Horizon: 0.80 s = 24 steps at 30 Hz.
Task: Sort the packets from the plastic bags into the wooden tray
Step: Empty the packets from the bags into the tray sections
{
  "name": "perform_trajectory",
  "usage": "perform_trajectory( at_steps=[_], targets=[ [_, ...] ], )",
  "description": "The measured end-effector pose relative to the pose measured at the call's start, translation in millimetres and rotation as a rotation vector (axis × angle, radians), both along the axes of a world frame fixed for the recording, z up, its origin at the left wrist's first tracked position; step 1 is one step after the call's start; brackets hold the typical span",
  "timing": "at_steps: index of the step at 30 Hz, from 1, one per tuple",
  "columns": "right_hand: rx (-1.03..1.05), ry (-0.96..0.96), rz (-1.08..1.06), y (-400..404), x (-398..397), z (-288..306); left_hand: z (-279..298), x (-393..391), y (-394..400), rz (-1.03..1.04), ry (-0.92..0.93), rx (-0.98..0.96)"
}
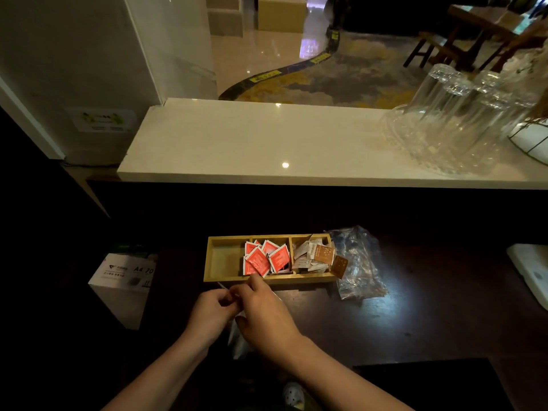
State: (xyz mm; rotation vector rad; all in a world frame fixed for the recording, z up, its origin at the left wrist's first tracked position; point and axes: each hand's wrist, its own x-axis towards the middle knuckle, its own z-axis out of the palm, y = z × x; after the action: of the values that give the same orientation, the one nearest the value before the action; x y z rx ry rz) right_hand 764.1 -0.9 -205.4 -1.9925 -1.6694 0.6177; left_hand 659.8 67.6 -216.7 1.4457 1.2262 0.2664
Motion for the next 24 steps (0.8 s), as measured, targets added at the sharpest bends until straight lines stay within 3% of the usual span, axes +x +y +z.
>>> perform_trajectory(
  at_steps=[12,17,24],
  targets=[
    [-0.26,0.608,-0.127,8,37,8,3,-3,5,-0.014,-0.116,-0.152],
    [-0.274,0.57,-0.163,9,32,4,7,-4,2,-0.033,-0.115,-0.142],
    [-0.282,0.569,-0.159,12,31,11,11,0,6,-0.162,0.062,0.094]
  ],
)
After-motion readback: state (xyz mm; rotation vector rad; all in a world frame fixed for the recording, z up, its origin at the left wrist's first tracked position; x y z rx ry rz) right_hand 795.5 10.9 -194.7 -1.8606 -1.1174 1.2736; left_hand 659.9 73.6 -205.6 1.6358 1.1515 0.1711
